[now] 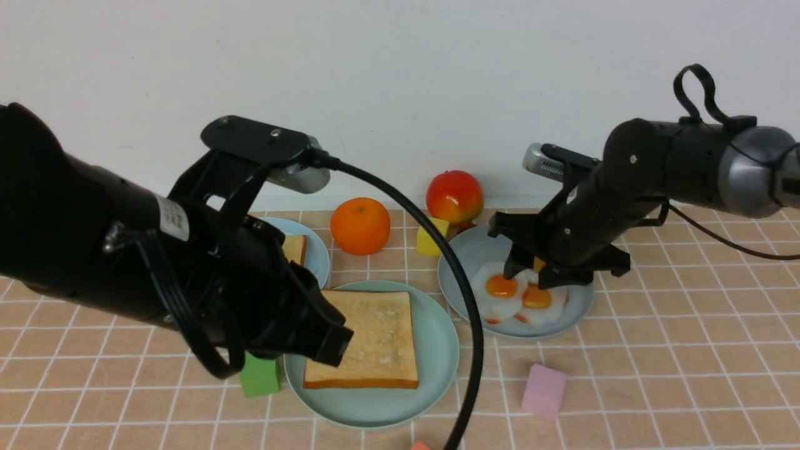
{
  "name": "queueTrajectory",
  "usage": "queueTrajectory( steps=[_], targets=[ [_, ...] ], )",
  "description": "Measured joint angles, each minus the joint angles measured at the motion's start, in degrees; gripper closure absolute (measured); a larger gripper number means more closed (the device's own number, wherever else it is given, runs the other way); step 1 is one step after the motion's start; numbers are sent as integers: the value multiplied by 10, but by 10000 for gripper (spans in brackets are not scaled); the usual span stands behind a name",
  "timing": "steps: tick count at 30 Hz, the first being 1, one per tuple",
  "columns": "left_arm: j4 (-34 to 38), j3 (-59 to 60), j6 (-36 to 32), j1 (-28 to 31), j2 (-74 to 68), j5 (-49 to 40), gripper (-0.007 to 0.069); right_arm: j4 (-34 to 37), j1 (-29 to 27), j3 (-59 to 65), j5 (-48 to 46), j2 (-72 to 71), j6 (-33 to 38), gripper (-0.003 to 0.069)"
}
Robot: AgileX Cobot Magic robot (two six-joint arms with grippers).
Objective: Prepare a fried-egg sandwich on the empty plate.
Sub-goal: Use the right arm to grab a fried egg
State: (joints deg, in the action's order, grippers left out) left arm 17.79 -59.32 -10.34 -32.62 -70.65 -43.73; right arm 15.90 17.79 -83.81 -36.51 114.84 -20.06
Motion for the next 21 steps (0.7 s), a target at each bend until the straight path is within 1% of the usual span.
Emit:
queueTrajectory(
  steps=[9, 12, 14, 17, 21],
  targets=[
    [-1, 0, 0, 0, 0, -3, 638, -2, 0, 0, 5, 27, -75, 312],
    [-2, 0, 0, 0, 0, -6, 638, -3, 0, 0, 6, 36, -86, 317],
    [-5, 0, 0, 0, 0, -6, 638, -4, 0, 0, 7, 37, -87, 337],
    [-7, 0, 0, 0, 0, -6, 638, -9, 0, 0, 6, 38, -88, 398],
    [-14, 0, 0, 0, 0, -7, 638, -15, 0, 0, 5, 40, -88, 545]
  ],
)
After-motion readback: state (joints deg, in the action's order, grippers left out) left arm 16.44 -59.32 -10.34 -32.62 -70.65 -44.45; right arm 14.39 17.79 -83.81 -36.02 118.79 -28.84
